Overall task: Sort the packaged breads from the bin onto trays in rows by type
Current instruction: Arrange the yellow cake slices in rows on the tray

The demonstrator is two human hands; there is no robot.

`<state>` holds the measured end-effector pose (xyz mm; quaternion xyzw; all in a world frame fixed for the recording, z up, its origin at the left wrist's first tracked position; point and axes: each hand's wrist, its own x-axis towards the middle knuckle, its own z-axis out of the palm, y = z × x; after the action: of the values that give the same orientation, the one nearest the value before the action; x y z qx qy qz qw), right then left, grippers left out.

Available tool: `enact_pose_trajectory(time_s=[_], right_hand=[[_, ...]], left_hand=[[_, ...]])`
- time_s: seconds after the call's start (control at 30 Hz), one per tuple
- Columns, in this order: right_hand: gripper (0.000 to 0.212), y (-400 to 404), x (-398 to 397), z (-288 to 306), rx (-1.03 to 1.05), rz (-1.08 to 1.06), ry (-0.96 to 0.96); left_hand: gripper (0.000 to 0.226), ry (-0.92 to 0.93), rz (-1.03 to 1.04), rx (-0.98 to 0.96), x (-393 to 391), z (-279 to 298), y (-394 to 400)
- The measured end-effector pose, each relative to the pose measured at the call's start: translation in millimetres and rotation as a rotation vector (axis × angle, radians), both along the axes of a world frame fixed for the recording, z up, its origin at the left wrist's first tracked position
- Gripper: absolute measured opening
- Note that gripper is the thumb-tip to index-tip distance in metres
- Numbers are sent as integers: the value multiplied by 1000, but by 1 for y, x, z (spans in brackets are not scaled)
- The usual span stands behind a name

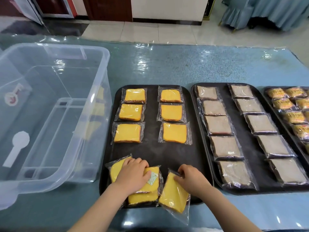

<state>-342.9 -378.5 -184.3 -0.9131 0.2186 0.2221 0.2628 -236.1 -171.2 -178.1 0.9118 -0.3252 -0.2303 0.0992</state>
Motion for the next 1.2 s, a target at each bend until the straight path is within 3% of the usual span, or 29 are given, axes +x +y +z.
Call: enact_pose_trajectory(time_s=[0.2,0.43,0.57,0.67,0.77,0.97,1.2], right_hand=[[12,-14,-6,8,67,-109,-38],[11,-46,-18,24,41,-313,-117],[12,-54,-24,24,50,-465,-164],[11,-51,-17,22,99,-517,-195],[9,-46,-2,17,176,-586,-230],[5,-42,14,7,338,-687,-258],[10,-46,14,1,339,-668,-278]], left_hand=[[34,28,-34,76,5,8,-3],[48,8,-40,165,7,13,-19],[46,52,-42,44,6,15,-30],[55,197,-26,-102,4,21,-38],[62,318,-24,-105,1,22,-45],[69,320,27,-123,1,18,-50],[66,289,-4,-126,2,16,-55]])
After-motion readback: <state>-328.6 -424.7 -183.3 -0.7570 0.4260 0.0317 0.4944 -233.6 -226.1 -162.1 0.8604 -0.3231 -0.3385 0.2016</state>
